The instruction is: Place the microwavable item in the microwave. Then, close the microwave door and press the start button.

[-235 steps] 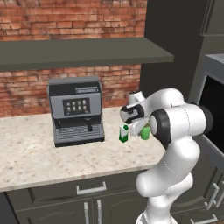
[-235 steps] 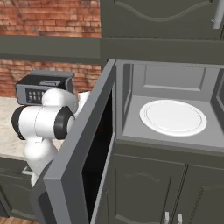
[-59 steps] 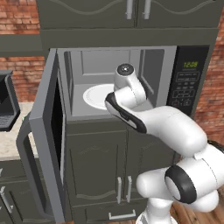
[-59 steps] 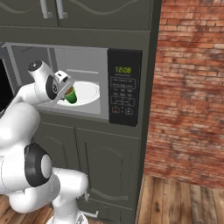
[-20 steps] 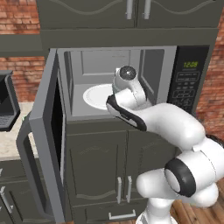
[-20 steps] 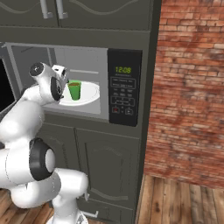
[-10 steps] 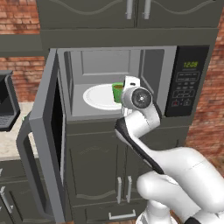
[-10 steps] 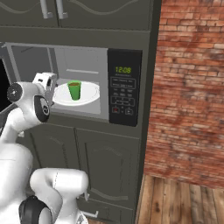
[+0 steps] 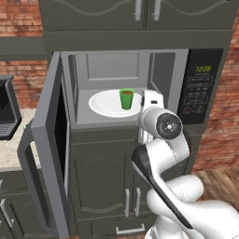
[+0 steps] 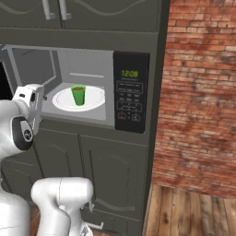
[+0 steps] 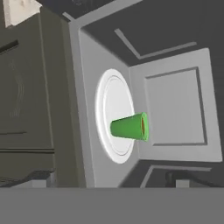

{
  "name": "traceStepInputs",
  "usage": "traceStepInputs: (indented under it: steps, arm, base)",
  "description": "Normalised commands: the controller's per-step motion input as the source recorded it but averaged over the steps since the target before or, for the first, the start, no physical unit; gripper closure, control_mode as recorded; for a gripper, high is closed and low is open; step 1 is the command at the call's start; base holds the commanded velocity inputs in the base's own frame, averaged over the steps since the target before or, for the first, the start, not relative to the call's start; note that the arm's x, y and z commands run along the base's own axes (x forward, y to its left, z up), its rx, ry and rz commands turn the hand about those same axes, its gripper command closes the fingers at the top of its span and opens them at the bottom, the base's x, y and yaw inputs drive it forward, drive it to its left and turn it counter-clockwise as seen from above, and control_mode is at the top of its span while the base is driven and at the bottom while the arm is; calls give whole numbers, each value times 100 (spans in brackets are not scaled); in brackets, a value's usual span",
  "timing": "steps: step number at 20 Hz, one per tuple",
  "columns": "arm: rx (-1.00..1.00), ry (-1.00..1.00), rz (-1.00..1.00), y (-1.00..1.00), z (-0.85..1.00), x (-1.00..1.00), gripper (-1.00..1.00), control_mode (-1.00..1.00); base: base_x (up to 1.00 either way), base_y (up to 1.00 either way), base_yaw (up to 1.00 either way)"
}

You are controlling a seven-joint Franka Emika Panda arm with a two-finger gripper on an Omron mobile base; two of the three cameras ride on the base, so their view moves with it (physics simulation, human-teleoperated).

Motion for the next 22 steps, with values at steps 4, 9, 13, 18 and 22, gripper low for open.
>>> traceStepInputs:
  steps: [4, 9, 13, 18, 22]
  arm:
    - [-10, 0, 0, 16, 4, -100, -100, -100]
    - [-13, -11, 0, 25, 0, -100, -100, -100]
    - [-14, -21, 0, 21, 0, -100, -100, -100]
    - [-9, -36, 0, 3, 0, -100, -100, -100]
    - [-8, -52, 0, 8, -2, -100, -100, -100]
  base:
    - [0, 0, 0]
    - [0, 0, 0]
    - [0, 0, 0]
    - [0, 0, 0]
    - [0, 0, 0]
